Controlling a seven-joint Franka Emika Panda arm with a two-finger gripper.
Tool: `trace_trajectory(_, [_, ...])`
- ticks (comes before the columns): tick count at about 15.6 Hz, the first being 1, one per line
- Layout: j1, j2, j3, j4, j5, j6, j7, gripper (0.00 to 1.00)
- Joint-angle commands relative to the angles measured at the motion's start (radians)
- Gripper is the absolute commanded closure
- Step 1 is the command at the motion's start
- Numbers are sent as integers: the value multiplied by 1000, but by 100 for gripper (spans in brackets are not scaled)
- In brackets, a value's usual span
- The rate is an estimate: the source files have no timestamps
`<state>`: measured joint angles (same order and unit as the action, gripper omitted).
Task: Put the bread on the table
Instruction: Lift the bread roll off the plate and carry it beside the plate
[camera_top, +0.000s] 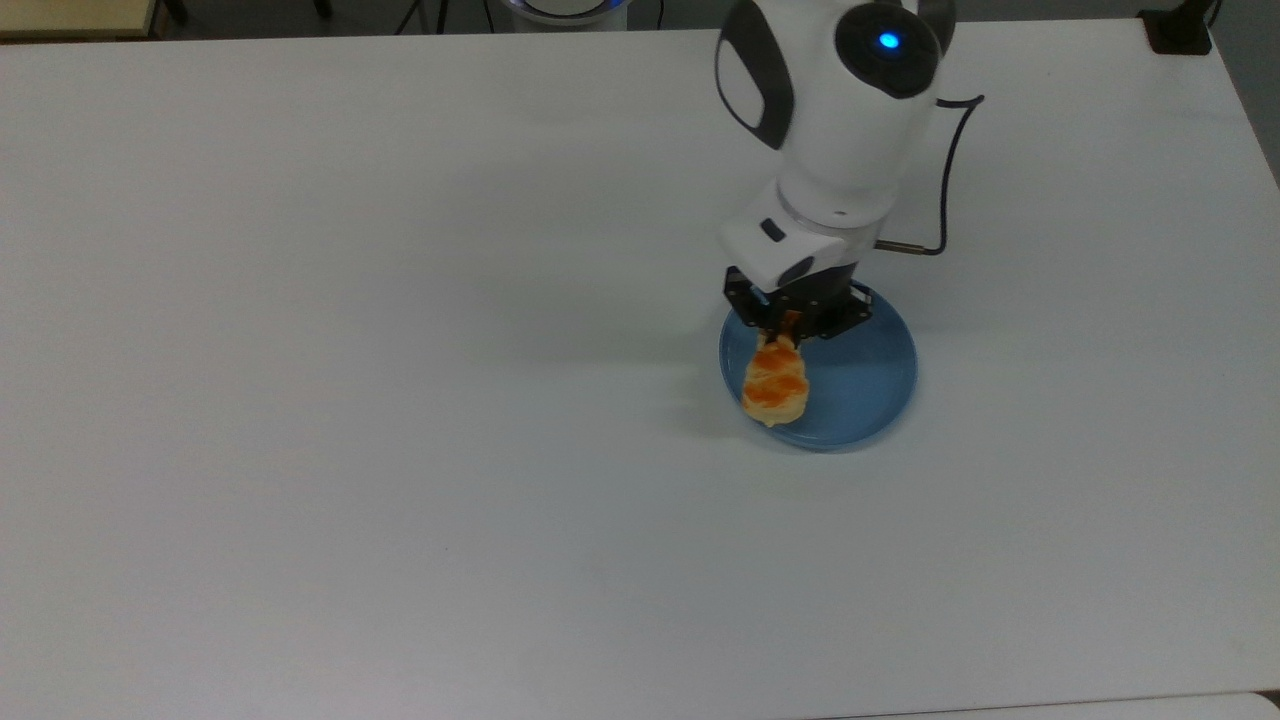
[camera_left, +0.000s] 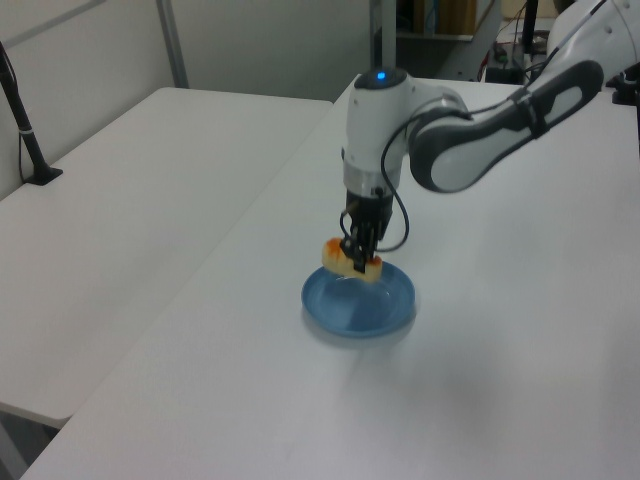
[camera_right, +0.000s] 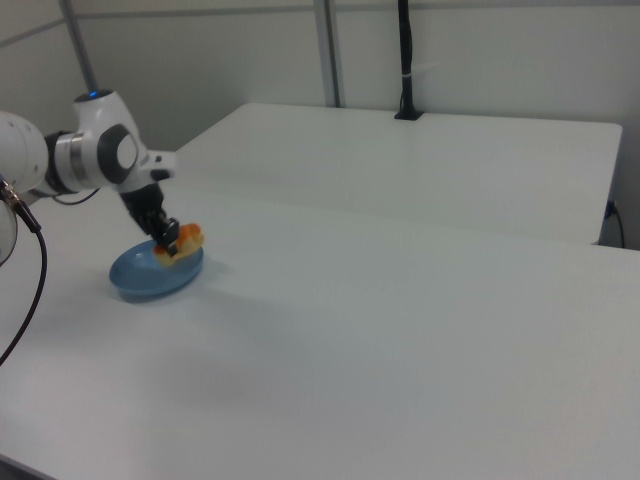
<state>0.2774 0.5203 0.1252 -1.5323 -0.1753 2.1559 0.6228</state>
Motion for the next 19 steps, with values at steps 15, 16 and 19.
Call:
trace_trajectory(15, [-334, 4, -9, -17, -16, -42, -621, 77])
trace_trajectory(16, [-339, 6, -10, -29, -18, -41, -644, 77])
trace_trajectory(19, [-339, 15, -9, -38, -18, -41, -686, 77])
